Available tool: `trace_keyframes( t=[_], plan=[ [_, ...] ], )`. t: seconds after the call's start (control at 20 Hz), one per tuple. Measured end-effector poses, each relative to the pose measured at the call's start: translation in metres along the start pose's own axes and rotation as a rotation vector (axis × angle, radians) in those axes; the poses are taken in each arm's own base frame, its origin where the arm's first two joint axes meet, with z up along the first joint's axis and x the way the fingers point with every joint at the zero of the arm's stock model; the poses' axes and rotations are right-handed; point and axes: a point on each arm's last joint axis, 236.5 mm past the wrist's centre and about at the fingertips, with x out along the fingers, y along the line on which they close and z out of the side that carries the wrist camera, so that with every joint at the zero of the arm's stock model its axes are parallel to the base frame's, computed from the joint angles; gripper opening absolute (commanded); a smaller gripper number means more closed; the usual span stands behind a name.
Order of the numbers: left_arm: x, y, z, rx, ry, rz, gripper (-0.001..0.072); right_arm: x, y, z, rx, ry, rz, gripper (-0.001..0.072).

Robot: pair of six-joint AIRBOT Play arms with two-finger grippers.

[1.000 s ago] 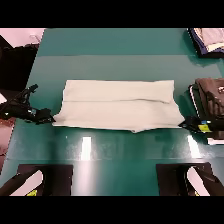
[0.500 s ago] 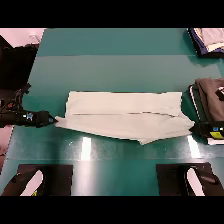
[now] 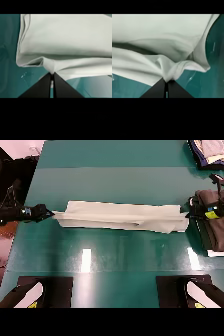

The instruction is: Fold the shirts.

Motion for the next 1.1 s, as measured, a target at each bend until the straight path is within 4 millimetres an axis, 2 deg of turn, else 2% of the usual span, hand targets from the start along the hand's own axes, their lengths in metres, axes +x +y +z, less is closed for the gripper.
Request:
trace_keyframes(
  t=[0.15,0.35,0.5,0.55,0.6,0.65,0.7,0.75,0.9,1.0,1.05,1.1],
  plan=[
    [0.018,0.009,0.016,-0.035,0.024,-0.003,0.0024,0.017,-0.006,0.02,0.015,0.034,0.005,0.0012],
    [0.046,0.023,0.032,-0.083,0.052,-0.012,0.0025,0.044,-0.015,0.037,0.036,0.085,0.011,0.0012],
    [0.067,0.025,0.047,-0.063,0.046,-0.022,0.0026,0.063,-0.02,0.051,0.043,0.09,0.01,0.0013],
    [0.074,0.023,0.053,-0.05,0.035,-0.023,0.0077,0.069,-0.02,0.055,0.041,0.087,0.01,0.0014],
    [0.081,0.02,0.06,-0.034,0.025,-0.023,0.0322,0.075,-0.018,0.06,0.04,0.078,0.014,0.0018],
    [0.087,0.018,0.066,-0.022,0.008,-0.021,0.044,0.08,-0.016,0.065,0.04,0.066,0.02,0.0118],
    [0.092,0.016,0.075,-0.016,-0.017,-0.018,0.0437,0.084,-0.013,0.071,0.041,0.05,0.03,0.0398],
    [0.095,0.015,0.082,-0.017,-0.04,-0.013,0.0437,0.088,-0.01,0.077,0.046,0.031,0.04,0.0612],
    [0.097,0.011,0.101,-0.024,-0.098,-0.007,0.0436,0.089,-0.003,0.095,0.083,-0.035,0.09,0.0623],
    [0.096,0.005,0.104,-0.016,-0.092,-0.018,0.0436,0.083,-0.005,0.1,0.108,-0.06,0.123,0.0622],
    [0.096,0.002,0.1,-0.012,-0.069,-0.027,0.0395,0.078,-0.007,0.097,0.111,-0.06,0.138,0.0622],
    [0.097,-0.002,0.093,-0.008,-0.037,-0.037,0.0198,0.074,-0.011,0.09,0.112,-0.043,0.147,0.0622]
  ],
)
